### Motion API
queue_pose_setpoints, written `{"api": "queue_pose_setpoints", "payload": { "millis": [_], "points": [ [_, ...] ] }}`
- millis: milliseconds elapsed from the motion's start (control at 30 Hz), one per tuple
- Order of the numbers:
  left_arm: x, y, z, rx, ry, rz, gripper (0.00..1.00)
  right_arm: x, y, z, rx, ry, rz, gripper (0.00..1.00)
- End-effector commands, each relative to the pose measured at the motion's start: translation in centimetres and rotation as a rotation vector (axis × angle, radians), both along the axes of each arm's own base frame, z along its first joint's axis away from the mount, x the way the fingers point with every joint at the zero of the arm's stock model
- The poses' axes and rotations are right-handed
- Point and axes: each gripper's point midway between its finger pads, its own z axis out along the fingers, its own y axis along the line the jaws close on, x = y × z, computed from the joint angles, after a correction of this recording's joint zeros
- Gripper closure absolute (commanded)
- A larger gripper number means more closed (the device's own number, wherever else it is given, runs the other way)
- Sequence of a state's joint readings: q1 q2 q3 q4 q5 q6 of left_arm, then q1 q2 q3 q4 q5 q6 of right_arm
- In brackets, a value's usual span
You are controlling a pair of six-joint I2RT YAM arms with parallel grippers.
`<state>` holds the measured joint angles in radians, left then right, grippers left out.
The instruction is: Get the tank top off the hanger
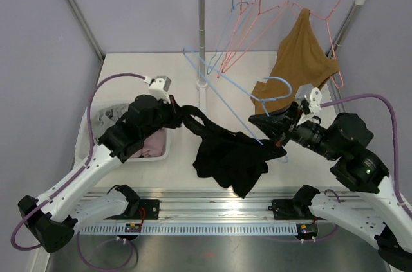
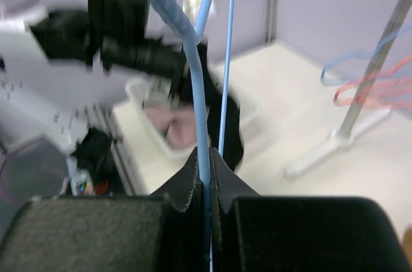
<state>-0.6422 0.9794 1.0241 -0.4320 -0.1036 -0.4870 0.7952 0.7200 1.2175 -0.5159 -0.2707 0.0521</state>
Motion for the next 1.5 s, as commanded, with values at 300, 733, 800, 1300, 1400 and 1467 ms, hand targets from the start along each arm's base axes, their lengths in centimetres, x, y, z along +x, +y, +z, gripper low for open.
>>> {"api": "queue_pose_setpoints", "payload": {
  "millis": [300,733,800,1300,1400,1467],
  "points": [
    [-7.8,-5.3,-7.9,0.003,0.09,-0.229,1.0,9.0,-4.7,16.0,0.477,-0.405,-0.557,1.0],
    [-9.6,1.4,-1.6,0.168,0.054,-0.151,0.45,7.5,-12.1,2.5,-0.076,0.2,-0.883,1.0],
    [-10.2,1.5,-0.4,0.192,0.03,-0.209,0.32,7.7,-12.3,3.1,-0.081,0.207,-0.906,1.0],
    [-10.2,6.4,-2.0,0.269,-0.084,-0.106,0.01,19.8,-11.0,2.2,-0.214,0.376,-0.947,1.0],
    [-10.3,6.6,-1.8,0.251,-0.1,-0.1,0.01,22.6,-12.2,2.4,-0.219,0.38,-1.002,1.0],
    [-10.3,6.6,-1.7,0.244,-0.102,-0.097,0.01,24.4,-12.4,2.6,-0.22,0.363,-1.028,1.0]
  ]
}}
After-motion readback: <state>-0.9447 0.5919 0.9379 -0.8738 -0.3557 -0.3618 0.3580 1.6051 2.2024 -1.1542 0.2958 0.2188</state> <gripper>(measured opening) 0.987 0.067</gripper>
